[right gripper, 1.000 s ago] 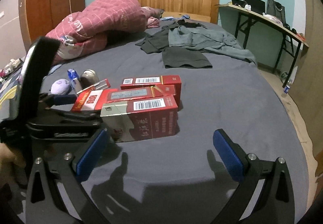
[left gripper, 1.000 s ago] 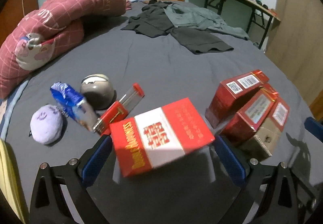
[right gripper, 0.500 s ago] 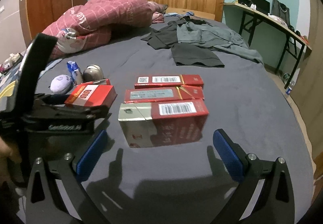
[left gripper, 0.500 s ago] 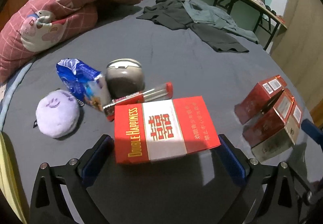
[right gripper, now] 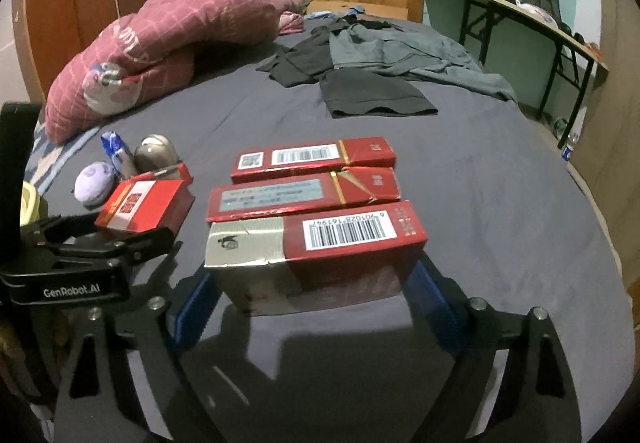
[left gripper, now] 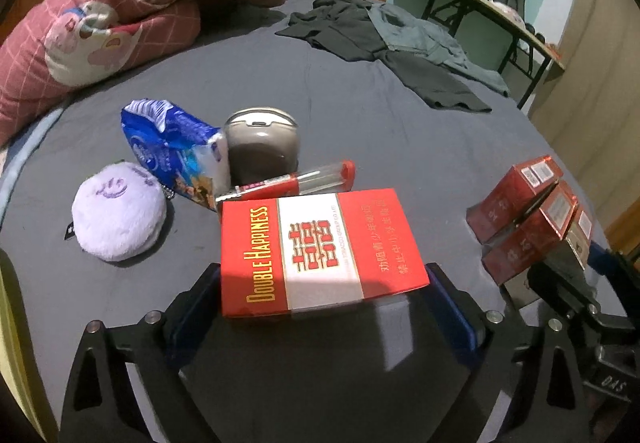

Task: Organize objects
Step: 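Grasp the red-white Double Happiness pack with the left tool while the right tool grasps a barcode pack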

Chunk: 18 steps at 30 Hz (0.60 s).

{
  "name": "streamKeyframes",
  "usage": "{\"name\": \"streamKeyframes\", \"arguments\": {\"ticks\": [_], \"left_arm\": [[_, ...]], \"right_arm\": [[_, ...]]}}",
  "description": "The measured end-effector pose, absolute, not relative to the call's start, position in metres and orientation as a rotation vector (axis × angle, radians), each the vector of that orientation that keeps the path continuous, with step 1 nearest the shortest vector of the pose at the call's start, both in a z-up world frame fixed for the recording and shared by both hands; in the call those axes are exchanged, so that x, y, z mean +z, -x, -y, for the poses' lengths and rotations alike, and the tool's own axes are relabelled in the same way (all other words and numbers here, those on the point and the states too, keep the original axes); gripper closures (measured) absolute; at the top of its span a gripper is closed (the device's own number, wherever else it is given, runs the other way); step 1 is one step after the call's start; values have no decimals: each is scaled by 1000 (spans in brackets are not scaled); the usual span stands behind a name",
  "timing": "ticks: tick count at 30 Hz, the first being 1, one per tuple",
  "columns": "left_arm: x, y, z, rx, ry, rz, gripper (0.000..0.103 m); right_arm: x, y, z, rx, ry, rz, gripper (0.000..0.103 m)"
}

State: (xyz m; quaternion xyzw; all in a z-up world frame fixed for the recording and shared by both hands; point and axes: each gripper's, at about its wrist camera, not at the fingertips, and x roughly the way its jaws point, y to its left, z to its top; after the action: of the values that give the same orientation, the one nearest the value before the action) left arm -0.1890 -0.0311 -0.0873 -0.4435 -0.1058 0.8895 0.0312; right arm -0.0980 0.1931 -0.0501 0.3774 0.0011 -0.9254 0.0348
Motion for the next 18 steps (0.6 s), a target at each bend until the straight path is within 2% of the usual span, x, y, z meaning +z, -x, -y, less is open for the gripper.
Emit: {"name": "streamKeyframes", "arguments": {"ticks": [12,18], "left_arm": [[-86,173,48,2730,1362,370,7],[-72,137,46,2750,1358,346,7]], "right_arm": [[-40,88,-197,-2866,-1111,-2,14],[-31,70,-197,-2866,-1105,-24,14]]}}
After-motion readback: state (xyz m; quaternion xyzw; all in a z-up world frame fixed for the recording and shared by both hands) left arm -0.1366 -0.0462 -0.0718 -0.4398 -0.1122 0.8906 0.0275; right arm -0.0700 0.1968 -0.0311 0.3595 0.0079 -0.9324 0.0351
